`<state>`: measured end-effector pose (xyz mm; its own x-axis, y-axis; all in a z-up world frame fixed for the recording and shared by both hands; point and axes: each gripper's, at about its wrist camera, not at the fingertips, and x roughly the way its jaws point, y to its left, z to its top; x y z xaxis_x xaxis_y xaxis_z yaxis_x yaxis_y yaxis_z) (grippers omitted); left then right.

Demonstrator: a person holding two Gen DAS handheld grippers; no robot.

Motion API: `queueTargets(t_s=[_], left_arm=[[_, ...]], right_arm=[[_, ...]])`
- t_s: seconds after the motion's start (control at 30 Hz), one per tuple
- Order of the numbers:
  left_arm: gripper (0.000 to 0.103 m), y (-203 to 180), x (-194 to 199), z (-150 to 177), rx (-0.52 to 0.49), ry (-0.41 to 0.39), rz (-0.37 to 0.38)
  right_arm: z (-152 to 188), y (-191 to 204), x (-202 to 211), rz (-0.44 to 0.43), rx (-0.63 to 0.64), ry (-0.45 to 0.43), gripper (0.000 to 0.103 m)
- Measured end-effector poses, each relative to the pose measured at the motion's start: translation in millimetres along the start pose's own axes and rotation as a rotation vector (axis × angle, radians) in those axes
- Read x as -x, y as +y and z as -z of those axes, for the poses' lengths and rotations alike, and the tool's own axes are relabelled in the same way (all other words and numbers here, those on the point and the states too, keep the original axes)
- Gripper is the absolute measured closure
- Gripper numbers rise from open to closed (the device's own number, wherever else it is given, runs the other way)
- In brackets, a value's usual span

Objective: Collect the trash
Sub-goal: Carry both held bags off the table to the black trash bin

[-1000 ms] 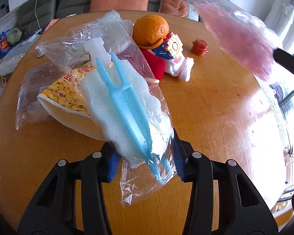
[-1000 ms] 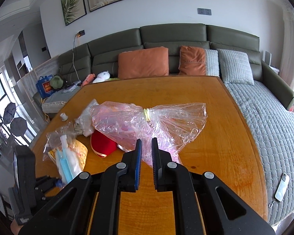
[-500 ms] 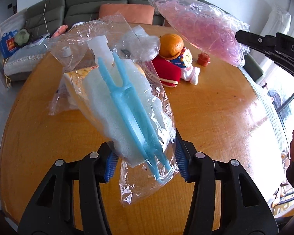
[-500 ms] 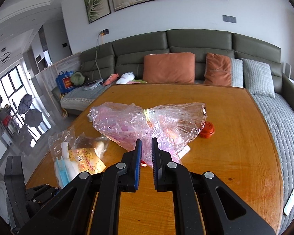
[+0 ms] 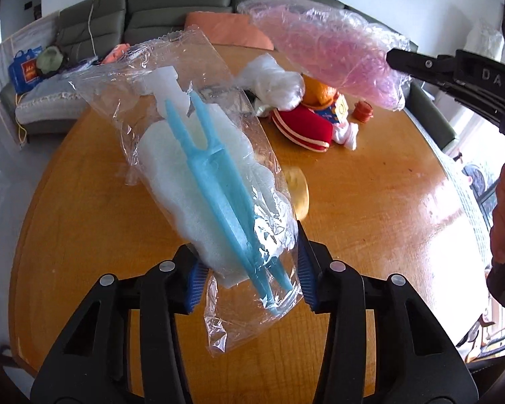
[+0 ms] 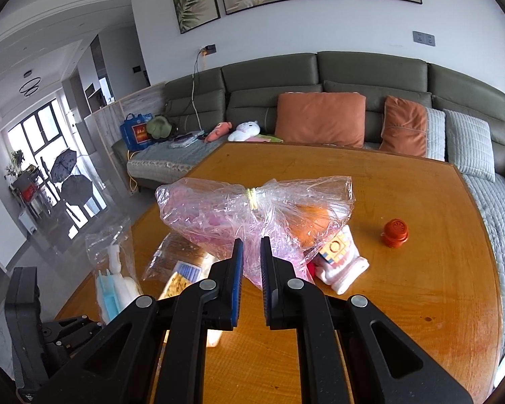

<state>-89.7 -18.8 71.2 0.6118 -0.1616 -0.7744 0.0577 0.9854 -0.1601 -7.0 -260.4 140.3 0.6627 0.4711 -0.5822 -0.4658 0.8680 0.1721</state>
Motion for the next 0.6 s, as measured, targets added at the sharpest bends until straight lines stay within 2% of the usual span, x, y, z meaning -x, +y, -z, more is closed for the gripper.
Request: queueTargets(t_s=[0.27, 0.47, 0.6], left_arm=[[0.058, 39.9, 15.1, -6.2, 0.025, -0.041, -0.016], [0.058, 105.3, 30.0, -14.0, 0.071, -0.07, -0.052], [0.058, 156.9, 41.7, -16.1, 0.11, -0.092, -0.093]], right_arm=[[-11.6, 42.5, -16.9, -0.025, 0.029, -0.008, 0.092], [-23.7, 97.3, -40.3, -0.048, 0.057, -0.006, 0.092], [-31.6, 157.6, -70.9, -0.091, 0.094, 0.012, 0.092]])
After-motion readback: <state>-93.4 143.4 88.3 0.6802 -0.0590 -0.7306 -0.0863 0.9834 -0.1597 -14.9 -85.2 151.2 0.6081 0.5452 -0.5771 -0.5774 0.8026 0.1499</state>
